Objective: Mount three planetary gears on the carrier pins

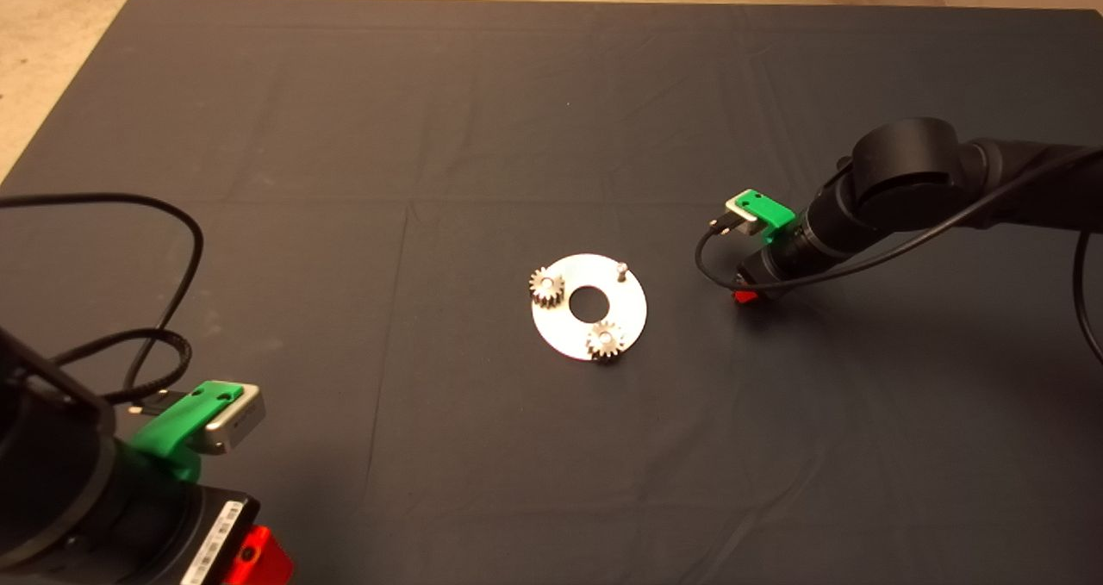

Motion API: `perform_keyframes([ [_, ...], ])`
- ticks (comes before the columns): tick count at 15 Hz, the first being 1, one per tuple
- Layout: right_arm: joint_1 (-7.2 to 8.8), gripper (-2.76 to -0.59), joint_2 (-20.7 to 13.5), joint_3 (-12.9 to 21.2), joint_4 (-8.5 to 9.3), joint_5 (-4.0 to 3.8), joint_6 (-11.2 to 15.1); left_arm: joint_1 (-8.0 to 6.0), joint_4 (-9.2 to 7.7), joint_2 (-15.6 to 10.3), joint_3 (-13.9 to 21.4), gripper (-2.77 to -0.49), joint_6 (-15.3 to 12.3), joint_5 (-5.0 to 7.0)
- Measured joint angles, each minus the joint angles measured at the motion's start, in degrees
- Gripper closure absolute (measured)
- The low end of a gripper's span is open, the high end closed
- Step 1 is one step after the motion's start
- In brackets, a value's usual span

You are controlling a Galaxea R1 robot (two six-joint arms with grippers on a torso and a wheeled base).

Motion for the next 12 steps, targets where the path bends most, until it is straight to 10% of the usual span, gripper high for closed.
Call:
perform_keyframes([
  [12,0.5,-1.04,0.8,1.4,3.26,0.24,1.9,0.02,0.0,0.0,0.0,-2.46,0.0,0.0],
])
